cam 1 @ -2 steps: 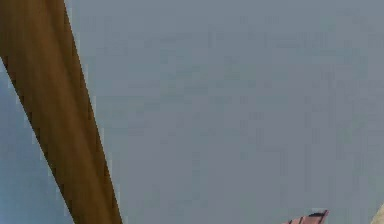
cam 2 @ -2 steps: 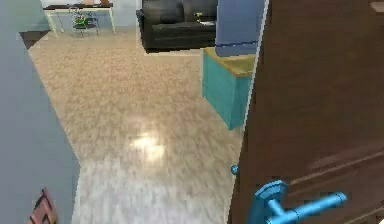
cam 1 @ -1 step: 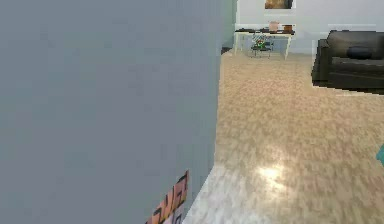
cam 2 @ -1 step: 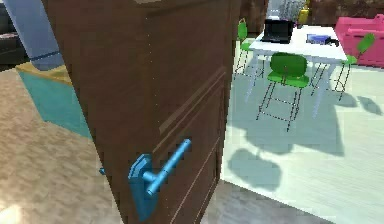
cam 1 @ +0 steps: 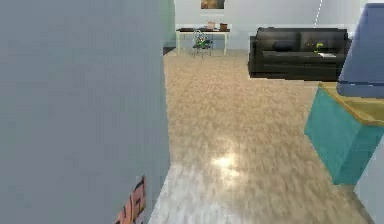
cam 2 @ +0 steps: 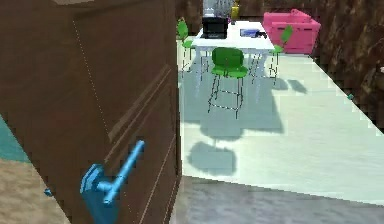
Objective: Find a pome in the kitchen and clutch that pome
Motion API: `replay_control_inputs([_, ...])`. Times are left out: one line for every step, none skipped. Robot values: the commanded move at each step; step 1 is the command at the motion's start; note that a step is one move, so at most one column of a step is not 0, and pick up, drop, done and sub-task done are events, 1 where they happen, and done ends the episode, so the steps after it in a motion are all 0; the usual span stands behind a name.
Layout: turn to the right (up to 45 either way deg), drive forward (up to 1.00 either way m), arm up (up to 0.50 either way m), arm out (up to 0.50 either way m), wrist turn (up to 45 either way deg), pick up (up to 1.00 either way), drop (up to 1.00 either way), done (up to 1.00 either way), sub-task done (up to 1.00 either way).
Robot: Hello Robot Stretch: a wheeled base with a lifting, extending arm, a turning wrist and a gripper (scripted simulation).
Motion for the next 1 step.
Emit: replay_control_inputs([0.0,1.0,0.0,0.0,0.0,0.0,0.0,0.0,0.0])
